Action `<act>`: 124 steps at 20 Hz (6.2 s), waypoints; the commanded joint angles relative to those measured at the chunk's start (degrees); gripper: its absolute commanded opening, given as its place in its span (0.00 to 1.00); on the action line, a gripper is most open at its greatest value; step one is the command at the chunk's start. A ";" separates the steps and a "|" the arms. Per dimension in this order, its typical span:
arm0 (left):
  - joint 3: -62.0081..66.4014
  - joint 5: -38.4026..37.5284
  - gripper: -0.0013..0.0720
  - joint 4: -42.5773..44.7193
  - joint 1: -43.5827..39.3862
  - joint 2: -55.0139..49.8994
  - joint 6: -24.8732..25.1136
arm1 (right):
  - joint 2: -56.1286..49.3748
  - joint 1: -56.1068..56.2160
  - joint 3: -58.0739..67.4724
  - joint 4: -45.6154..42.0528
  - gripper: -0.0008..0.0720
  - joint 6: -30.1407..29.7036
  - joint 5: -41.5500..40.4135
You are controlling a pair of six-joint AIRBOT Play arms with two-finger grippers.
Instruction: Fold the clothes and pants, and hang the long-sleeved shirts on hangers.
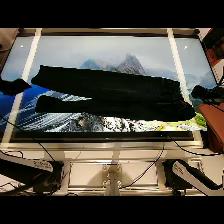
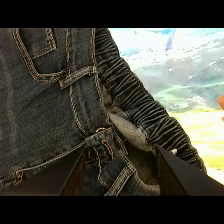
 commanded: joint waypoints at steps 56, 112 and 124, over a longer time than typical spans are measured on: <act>-30.32 -18.38 0.06 19.37 0.24 42.01 0.00 | 0.24 0.02 0.02 1.29 0.69 0.11 4.24; -54.62 57.68 0.05 22.60 -12.55 38.53 23.80 | 0.17 0.02 0.02 1.88 0.69 0.59 5.66; -51.65 96.41 0.06 22.60 -17.07 20.61 -5.64 | 0.07 0.02 0.00 2.21 0.69 0.63 3.58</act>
